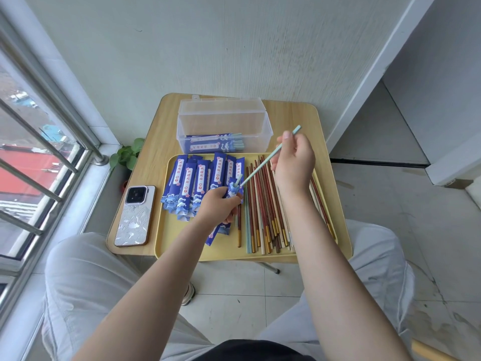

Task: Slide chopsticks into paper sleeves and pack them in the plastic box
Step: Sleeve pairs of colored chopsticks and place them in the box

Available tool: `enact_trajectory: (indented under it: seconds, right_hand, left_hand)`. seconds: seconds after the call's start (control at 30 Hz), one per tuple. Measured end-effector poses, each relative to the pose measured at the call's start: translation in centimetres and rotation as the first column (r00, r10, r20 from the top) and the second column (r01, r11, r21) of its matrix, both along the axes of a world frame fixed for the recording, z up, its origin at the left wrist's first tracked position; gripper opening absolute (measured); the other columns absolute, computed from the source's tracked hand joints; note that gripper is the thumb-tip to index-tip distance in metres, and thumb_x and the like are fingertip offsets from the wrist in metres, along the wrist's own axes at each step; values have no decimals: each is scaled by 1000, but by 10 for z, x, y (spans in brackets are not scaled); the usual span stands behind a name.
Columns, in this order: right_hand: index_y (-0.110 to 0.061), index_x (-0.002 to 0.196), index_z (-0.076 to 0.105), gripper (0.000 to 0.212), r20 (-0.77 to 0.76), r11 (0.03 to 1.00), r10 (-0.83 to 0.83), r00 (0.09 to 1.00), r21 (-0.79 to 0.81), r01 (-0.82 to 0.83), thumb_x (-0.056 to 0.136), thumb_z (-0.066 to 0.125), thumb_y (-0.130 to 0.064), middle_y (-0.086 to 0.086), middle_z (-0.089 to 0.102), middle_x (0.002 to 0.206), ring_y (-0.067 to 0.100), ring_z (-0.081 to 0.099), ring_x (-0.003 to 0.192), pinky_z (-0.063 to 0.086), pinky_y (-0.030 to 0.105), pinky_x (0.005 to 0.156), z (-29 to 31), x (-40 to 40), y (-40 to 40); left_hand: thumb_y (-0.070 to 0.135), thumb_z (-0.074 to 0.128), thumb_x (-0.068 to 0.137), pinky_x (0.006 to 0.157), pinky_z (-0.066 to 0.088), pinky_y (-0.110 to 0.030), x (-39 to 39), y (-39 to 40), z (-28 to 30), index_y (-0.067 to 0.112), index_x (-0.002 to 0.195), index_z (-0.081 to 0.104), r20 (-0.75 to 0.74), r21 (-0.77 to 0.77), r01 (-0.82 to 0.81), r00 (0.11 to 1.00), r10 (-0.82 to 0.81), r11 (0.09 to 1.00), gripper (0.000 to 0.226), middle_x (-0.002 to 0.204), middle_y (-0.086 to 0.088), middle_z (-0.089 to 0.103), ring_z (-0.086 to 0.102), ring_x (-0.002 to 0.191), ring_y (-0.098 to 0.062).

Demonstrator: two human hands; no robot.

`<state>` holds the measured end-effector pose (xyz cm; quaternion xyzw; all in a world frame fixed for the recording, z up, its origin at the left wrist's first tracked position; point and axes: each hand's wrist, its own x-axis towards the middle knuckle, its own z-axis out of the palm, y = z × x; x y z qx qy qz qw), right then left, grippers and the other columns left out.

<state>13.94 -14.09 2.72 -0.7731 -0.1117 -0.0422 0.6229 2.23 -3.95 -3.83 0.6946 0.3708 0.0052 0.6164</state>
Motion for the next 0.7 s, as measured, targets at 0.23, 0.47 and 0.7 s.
enact_trajectory:
  seconds: [0.23, 0.47, 0.7]
  right_hand:
    - [-2, 94, 60, 30, -41, 999, 29, 999, -15, -30, 106, 44, -24, 5, 60, 62, 5, 53, 42, 48, 21, 49, -2, -3, -2]
    - [-15, 116, 52, 26, 11, 971, 175, 985, -167, -171, 95, 65, -15, 2, 73, 80, 14, 68, 68, 50, 26, 63, -19, -12, 4]
    - [-19, 94, 69, 8, -102, 886, 354, 930, -281, -368, 96, 62, -18, -3, 72, 90, 16, 70, 84, 60, 44, 77, -31, -13, 6]
  left_hand:
    - [9, 60, 93, 47, 40, -25, -5, -3, 7, 8, 97, 70, 60, 1, 120, 991, -120, 993, 11, 56, -2, 49, 40, 45, -12]
    - [6, 60, 92, 49, 41, -24, 0, -8, 16, 12, 96, 72, 122, -2, 199, 973, -197, 980, 14, 53, 1, 48, 41, 45, -12]
    - [14, 62, 93, 50, 39, -31, 12, -4, 17, 12, 72, 53, 94, 94, 47, 994, -56, 994, 23, 53, -2, 45, 38, 44, -15]
